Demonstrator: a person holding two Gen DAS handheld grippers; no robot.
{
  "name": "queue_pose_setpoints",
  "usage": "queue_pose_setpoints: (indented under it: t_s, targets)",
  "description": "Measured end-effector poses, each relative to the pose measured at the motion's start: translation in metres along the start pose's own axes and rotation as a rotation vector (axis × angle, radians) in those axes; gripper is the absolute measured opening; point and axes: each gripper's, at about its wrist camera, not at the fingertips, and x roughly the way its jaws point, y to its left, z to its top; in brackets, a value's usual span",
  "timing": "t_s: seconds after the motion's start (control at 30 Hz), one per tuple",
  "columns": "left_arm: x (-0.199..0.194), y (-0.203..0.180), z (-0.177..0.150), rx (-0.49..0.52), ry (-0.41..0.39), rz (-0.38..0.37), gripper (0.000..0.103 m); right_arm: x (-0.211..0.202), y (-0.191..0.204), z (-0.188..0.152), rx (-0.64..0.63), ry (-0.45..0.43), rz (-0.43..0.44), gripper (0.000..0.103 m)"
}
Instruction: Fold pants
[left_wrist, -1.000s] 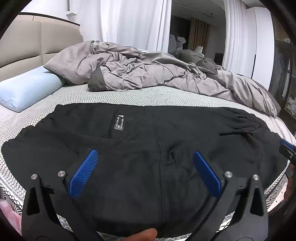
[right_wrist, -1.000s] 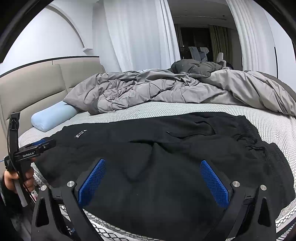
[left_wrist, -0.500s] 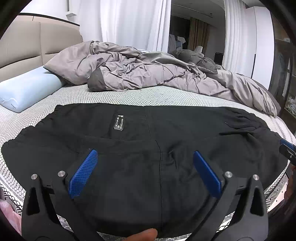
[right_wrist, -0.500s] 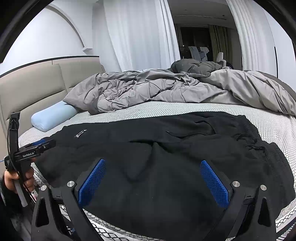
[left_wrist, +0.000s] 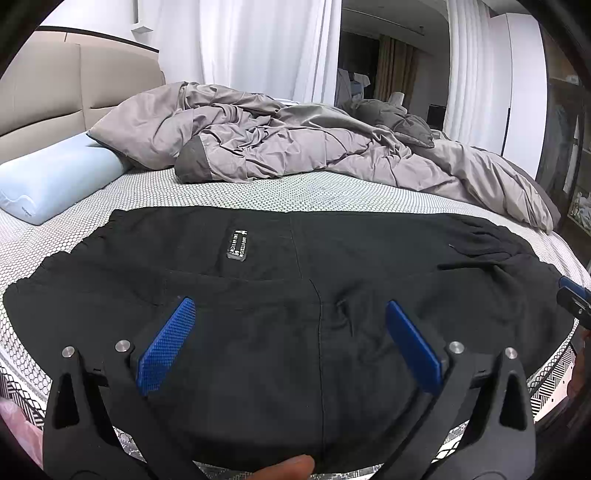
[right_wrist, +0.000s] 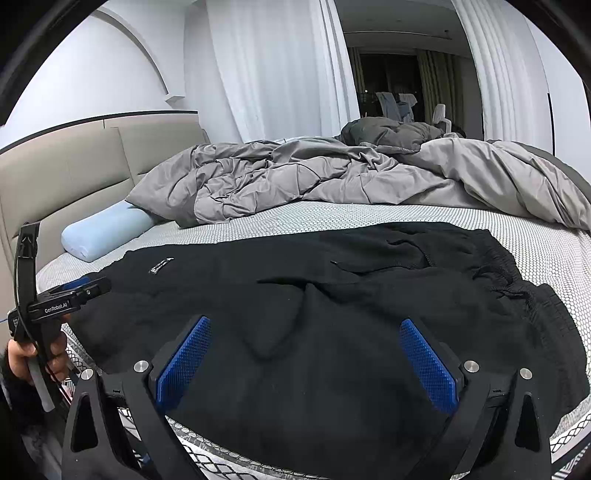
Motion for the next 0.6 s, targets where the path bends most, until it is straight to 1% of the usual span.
queue_pose_setpoints:
  t_s: [0.13,0.33,0.53,0.57,0.6]
  targets:
    - [0.0,0.003,0.001,-0.021,0.0,-0.004,0.102,0.001,0.0,0.0,0.002,0.004,-0.001,0.103]
    - [-0.007,0.021,0.002,-0.059,-0.003,0.006,0.102,0.0,-0.005,0.003,0.014,0.01,-0.015,0.103]
    - [-0.025,0.049,-0.007,-0.096,-0.006,0.046,0.102,-0.008,-0.018,0.005,0.043,-0.001,-0.035,0.103]
    - [-0.029,0.054,-0.01,-0.095,-0.005,0.058,0.102,-0.011,-0.022,0.005,0.047,-0.007,-0.042,0.103]
    - [-0.035,0.063,-0.014,-0.1,0.0,0.086,0.102,-0.014,-0.026,0.004,0.052,-0.012,-0.052,0.103]
